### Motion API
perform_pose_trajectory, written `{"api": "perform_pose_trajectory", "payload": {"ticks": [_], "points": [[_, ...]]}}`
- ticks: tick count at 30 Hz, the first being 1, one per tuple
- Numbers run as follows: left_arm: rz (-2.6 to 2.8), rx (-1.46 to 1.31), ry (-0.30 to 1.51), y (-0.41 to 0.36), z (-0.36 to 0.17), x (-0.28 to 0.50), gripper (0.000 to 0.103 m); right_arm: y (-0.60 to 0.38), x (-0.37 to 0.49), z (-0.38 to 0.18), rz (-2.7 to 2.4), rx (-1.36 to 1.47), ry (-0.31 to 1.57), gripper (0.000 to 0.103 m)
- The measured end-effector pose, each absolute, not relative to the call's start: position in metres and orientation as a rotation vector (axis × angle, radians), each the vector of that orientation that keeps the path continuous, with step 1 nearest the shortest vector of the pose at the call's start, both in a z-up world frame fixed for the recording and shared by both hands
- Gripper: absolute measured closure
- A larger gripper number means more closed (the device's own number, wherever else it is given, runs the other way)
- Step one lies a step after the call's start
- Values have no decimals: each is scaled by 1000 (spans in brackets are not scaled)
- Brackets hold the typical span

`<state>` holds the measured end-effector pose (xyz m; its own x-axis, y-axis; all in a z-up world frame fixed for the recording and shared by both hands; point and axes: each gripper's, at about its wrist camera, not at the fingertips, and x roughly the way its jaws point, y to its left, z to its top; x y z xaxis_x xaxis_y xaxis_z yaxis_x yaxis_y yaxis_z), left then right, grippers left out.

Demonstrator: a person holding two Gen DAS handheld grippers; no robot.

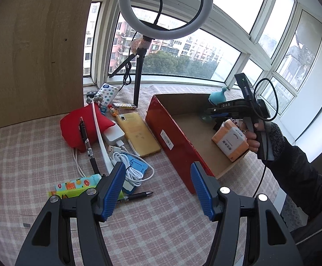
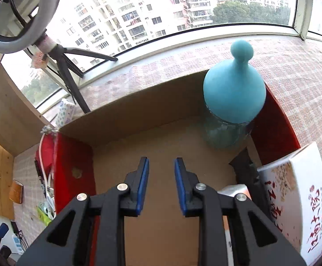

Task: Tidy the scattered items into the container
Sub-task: 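Withdraw the open right tool up out of the red box, then swing the open right tool toward the orange cup lying on the table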

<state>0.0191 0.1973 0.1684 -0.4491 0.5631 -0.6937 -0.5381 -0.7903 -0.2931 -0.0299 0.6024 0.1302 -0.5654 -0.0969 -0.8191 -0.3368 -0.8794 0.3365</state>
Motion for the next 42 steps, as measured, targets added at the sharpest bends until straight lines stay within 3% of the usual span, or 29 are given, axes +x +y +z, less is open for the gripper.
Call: {"api": "perform_pose_trajectory", "payload": {"ticks": [3,6,8,12,18,19,28,31,34,38,42], "points": [[2292,-1099,-57,171,171,34,45,606,13,173,2751,-1138,871,66],[2333,-1095,-97,145,174,51,45,609,41,221,2885,-945,764,62],[2348,-1082,-116,129,175,61,45,610,40,229,2873,-1051,684,62],[2355,-1082,-152,105,169,71,45,616,36,178,2760,-1403,786,64],[2357,-1093,-182,81,162,82,45,606,22,96,2487,-1618,667,70],[2363,-1097,-179,77,162,83,45,608,23,93,2462,-1612,655,75],[2431,-1083,-165,21,175,77,45,586,43,138,2576,-1457,784,75],[2446,-1073,-153,-2,180,65,45,564,60,177,2688,-1253,879,69],[2464,-1077,-135,-27,181,50,45,530,71,212,2794,-1059,921,49],[2483,-1138,-118,-65,166,24,42,459,68,238,2932,-889,829,32],[2478,-1216,-178,-106,136,-1,42,361,32,224,3053,-1005,650,31]]}}
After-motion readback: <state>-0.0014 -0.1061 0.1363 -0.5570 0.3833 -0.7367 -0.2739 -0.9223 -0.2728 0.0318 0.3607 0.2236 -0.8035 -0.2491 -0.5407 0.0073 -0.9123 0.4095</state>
